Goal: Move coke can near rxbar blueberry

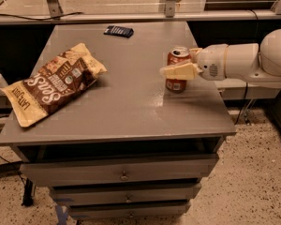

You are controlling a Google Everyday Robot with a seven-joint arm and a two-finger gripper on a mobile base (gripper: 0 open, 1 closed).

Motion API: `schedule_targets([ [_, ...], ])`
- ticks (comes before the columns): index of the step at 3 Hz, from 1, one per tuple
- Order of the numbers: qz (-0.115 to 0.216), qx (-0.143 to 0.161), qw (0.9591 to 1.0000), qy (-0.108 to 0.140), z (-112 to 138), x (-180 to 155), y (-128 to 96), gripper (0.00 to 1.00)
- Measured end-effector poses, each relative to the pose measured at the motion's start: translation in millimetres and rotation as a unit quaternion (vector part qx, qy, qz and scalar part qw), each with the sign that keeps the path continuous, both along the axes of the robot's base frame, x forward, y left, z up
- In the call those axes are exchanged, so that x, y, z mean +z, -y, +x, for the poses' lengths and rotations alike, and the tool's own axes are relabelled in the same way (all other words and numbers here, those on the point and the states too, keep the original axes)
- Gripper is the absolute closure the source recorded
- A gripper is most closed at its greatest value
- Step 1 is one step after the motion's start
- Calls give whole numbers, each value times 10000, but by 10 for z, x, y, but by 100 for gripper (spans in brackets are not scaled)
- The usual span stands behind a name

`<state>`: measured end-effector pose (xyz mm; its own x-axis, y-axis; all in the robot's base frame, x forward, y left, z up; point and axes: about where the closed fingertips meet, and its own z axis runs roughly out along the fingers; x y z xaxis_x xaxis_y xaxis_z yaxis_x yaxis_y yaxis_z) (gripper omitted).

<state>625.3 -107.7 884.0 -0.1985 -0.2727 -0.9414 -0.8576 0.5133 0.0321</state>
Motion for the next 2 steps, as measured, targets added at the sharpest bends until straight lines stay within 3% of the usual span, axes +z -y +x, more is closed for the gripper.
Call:
schedule_targets([
  [1, -143, -24, 9996, 229, 59, 87, 91, 64],
  [2, -140, -2, 9996, 229, 60, 86, 64, 87],
])
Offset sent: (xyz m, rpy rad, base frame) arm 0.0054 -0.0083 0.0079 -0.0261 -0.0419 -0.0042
